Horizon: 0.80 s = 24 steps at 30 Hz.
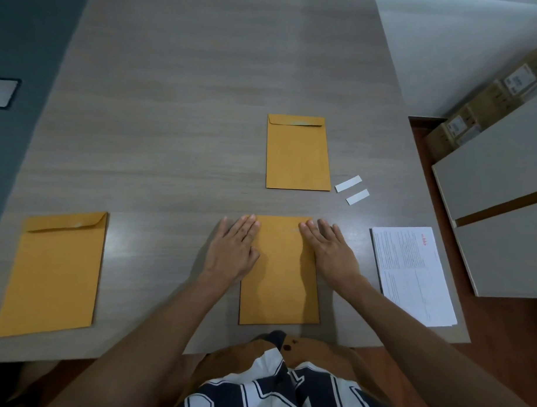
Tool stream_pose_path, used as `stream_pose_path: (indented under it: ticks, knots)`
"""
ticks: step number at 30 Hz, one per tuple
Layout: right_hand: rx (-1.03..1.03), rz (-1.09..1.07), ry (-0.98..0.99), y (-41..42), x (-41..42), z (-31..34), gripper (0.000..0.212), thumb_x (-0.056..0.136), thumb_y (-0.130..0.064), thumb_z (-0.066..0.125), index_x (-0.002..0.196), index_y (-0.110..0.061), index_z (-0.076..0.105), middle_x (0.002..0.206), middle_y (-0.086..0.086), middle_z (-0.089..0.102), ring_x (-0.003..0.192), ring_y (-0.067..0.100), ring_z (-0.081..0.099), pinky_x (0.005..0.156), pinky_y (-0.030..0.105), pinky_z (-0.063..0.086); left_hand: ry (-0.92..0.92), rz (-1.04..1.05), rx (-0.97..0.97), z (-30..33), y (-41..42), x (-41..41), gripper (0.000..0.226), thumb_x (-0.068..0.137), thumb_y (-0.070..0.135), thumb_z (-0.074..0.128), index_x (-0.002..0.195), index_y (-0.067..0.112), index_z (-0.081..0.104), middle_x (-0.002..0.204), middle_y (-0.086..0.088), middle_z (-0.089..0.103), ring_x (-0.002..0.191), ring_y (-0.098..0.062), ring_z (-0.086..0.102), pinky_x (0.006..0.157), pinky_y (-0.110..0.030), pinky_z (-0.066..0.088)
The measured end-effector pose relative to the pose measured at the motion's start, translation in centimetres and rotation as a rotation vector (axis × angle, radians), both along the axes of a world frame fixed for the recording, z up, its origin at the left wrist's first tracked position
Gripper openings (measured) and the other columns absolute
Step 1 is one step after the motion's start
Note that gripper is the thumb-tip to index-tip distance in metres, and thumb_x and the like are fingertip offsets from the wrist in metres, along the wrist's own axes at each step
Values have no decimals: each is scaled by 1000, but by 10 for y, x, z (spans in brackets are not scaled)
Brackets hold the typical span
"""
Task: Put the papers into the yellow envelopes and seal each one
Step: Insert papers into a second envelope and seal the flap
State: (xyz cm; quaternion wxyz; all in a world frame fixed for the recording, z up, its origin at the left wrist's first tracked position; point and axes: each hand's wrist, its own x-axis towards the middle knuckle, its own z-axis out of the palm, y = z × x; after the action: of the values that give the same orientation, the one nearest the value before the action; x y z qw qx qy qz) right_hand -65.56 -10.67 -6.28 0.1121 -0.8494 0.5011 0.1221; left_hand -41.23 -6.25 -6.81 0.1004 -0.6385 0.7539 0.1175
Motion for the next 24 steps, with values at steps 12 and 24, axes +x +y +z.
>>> stream_pose_path:
  ticks: [12,24]
  knots:
    - [-13,9,82,0,6,11,58,104,-20,24,154,-23,-5,163,0,6,150,28,-5,120,46,-7,89,15,-15,-9,-2,-58,70,94,54,-2,155,20,3,164,3,2,151,-13,-3,120,-50,1]
    - [8,-5,133,-2,16,14,63,92,-19,-1,155,-19,1,163,2,10,150,26,-6,121,47,-6,40,154,-25,-7,9,-7,70,91,49,-6,155,23,3,163,7,3,151,-11,0,120,-53,-1]
